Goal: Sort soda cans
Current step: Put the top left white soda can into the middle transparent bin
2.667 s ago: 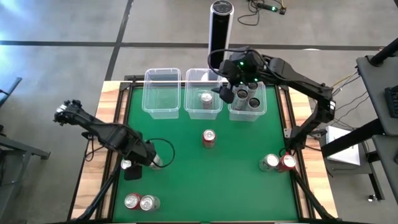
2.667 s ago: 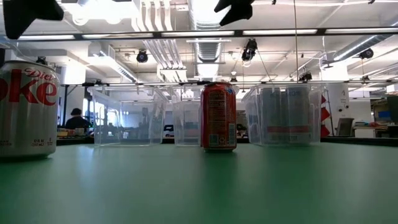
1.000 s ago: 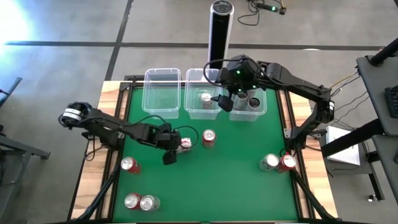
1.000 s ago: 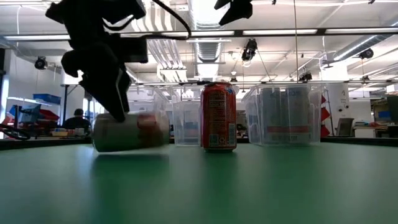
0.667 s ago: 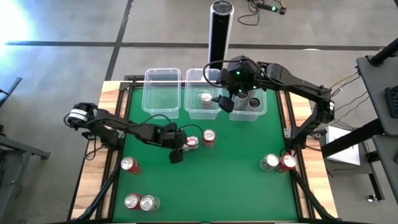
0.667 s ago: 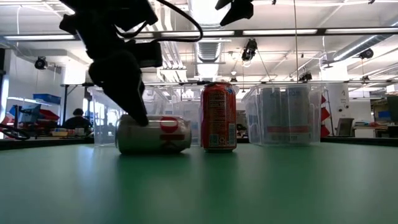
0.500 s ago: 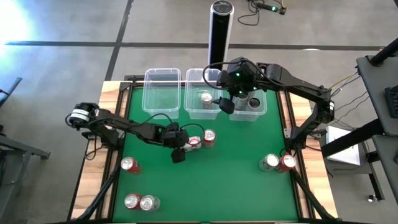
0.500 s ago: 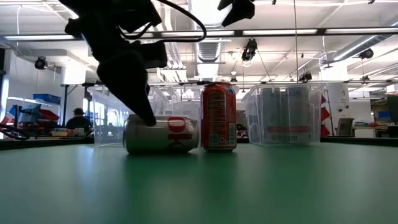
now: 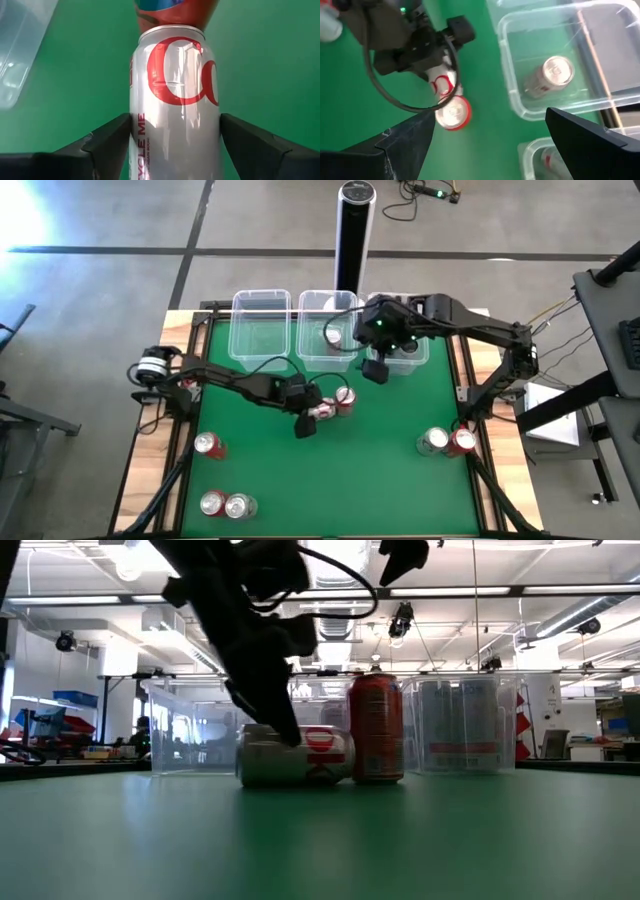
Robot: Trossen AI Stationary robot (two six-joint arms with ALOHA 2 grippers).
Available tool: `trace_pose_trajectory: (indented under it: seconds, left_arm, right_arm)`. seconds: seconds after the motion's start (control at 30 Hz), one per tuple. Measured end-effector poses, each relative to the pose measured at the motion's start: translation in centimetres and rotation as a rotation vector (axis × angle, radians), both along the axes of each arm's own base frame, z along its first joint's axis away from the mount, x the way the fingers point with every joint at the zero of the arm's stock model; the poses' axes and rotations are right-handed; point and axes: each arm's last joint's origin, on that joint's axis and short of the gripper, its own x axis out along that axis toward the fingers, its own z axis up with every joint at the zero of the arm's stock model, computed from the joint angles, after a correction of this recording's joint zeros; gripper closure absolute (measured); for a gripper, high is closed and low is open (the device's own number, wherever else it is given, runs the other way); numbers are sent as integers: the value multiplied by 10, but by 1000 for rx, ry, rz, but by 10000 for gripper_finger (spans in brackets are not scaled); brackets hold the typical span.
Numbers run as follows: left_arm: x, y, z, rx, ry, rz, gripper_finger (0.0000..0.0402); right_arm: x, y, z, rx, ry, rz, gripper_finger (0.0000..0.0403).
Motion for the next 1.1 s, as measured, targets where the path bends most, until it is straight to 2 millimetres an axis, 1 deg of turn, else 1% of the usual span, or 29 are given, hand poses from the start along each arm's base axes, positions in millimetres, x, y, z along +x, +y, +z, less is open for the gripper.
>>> trace_pose_trajectory:
  seconds: [0.2,0.37,0.5,0.6,0.7,0.83,0.97,1.1]
  left_arm:
    - [24,-1,-4,-2,19,1,85]
    - [42,-2,-11,-5,30,-17,73]
    - [61,-3,-7,11,-4,-53,70]
    - [71,-4,-11,8,-1,-83,70]
    - [80,-6,-18,-31,16,-110,71]
    - [84,-6,-25,-48,57,-135,86]
    - [83,-6,-20,-50,112,-135,117]
    - [77,-5,-9,-26,168,-122,117]
  right_arm:
    - [-2,15,-1,18,35,27,28]
    - [-4,28,0,26,44,42,28]
    - [-10,39,2,44,72,44,28]
    - [-17,49,5,60,80,47,28]
    - [-24,58,10,78,65,44,28]
    - [-37,68,19,47,40,33,28]
    - [-50,73,28,8,9,21,28]
    - [-61,72,36,-15,-28,11,28]
